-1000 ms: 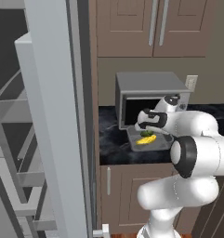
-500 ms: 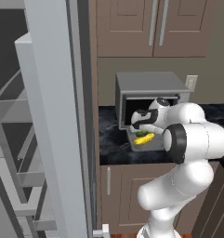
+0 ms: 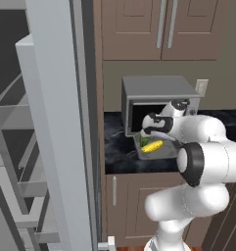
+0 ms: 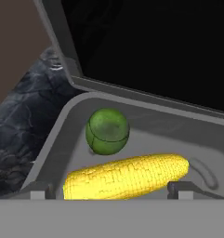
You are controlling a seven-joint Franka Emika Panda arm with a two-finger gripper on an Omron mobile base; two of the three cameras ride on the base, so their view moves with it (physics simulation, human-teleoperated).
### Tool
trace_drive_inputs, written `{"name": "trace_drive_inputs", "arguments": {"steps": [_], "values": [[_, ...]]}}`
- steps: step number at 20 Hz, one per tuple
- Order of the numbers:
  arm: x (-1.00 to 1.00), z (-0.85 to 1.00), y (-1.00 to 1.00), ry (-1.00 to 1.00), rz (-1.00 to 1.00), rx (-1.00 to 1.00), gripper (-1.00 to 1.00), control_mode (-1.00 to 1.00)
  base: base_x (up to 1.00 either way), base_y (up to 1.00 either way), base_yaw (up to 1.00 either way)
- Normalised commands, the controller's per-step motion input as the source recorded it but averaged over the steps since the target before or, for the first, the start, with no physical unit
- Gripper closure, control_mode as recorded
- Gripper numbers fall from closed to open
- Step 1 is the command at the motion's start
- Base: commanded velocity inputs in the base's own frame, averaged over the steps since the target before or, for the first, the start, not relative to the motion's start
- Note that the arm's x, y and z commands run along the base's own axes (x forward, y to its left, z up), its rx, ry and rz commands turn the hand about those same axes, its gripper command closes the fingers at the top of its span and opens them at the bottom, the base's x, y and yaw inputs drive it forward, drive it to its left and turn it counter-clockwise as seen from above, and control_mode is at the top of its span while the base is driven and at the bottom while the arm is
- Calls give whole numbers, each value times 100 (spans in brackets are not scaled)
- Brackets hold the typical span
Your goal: Take the corn and avocado out of the freezer and place them in the tupperware container on the counter. Then put the tupperware containing the vegetables back in the freezer.
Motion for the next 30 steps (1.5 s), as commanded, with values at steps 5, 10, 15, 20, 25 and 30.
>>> {"name": "trace_drive_inputs", "arguments": {"steps": [5,10,15,20,25,30], "values": [[-32,57,-41,-11,-1,0,-100,-100,0,0,0],[-4,6,-70,0,-9,-1,-100,-100,0,0,0],[0,0,-64,0,-11,0,-100,-100,0,0,0],[0,-13,-51,4,-8,0,-100,-100,0,0,0],[0,-34,-36,4,-4,2,-100,-100,0,0,0],[0,-23,-7,2,0,5,-100,-100,0,0,0]]}}
